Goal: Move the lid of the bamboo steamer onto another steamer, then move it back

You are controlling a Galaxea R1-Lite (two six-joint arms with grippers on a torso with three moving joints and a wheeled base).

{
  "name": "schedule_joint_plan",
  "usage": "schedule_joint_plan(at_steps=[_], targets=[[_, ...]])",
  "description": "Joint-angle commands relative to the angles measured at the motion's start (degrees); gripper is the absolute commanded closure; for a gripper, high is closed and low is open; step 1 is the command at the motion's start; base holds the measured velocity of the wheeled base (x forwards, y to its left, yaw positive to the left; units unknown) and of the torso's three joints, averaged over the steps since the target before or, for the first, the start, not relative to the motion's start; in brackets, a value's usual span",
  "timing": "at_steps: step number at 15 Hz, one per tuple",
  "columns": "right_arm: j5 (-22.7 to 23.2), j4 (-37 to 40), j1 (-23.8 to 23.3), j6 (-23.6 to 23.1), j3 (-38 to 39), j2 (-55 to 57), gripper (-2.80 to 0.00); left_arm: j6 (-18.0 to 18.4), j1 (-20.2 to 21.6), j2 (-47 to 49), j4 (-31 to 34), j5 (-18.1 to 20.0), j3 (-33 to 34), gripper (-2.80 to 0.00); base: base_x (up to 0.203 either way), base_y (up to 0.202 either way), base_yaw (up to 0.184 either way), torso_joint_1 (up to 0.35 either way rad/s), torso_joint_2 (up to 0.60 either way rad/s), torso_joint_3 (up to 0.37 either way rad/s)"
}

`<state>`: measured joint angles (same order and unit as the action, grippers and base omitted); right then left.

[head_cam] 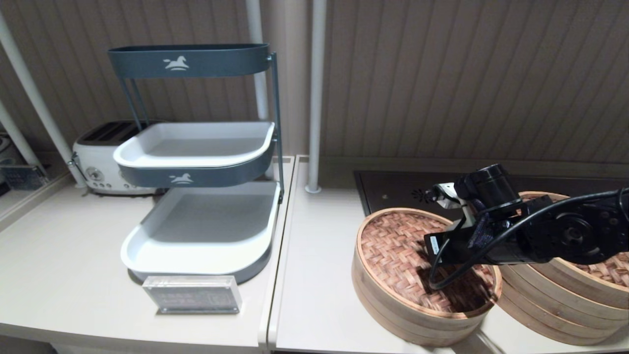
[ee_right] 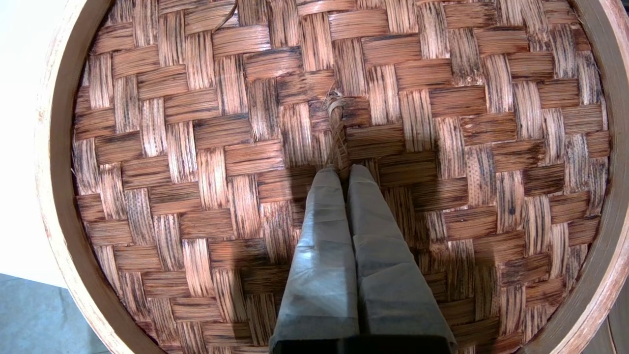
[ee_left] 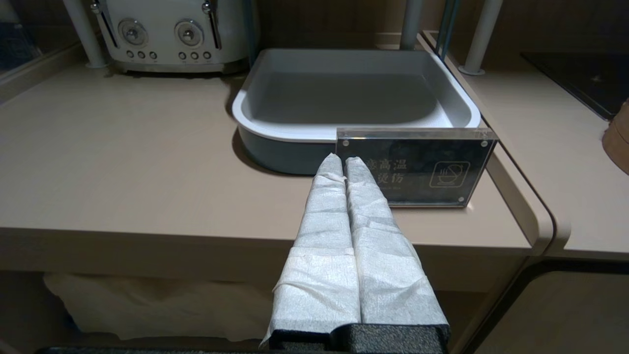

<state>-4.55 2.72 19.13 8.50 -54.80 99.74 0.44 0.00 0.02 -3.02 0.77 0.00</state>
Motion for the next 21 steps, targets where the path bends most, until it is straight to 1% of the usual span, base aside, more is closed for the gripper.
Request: schedule_joint_plan(at_steps=[1,2,9,14,17,18,20,21], targets=[[-0.1,0.0,0.0,-0.1,0.2,0.0,0.0,0.0,0.0,-0.1,-0.1,0.0,1.6,0.0,0.0,0.0,0.0,0.0,0.0,0.0],[-0.1,0.0,0.0,0.0,0.3,0.0,-2.8,0.0,0.0,-0.1,-0.1,0.0,1.6,0.0,0.0,0.0,0.0,0.0,0.0,0.0],[-0.1,-0.4,-0.1,0.1,-0.2,-1.4,-2.8,0.0,0.0,-0.1,-0.1,0.0,1.6,0.0,0.0,0.0,0.0,0.0,0.0,0.0],[-0.1,-0.1,-0.2,0.0,-0.8,-12.3,-2.8,0.0,0.0,-0.1,-0.1,0.0,1.6,0.0,0.0,0.0,0.0,0.0,0.0,0.0],[-0.2,2.6,-1.5,-0.5,-1.3,-20.0,-2.8,0.0,0.0,-0.1,-0.1,0.0,1.6,0.0,0.0,0.0,0.0,0.0,0.0,0.0],[-0.1,3.4,-2.2,-0.6,-1.2,-22.0,0.0,0.0,0.0,-0.1,-0.1,0.0,1.6,0.0,0.0,0.0,0.0,0.0,0.0,0.0],[-0.1,4.5,-3.3,-0.8,-1.2,-25.4,0.0,0.0,0.0,-0.1,-0.1,0.0,1.6,0.0,0.0,0.0,0.0,0.0,0.0,0.0],[-0.2,6.4,-3.6,-0.8,-1.4,-26.9,0.0,0.0,0.0,-0.1,-0.1,0.0,1.6,0.0,0.0,0.0,0.0,0.0,0.0,0.0]])
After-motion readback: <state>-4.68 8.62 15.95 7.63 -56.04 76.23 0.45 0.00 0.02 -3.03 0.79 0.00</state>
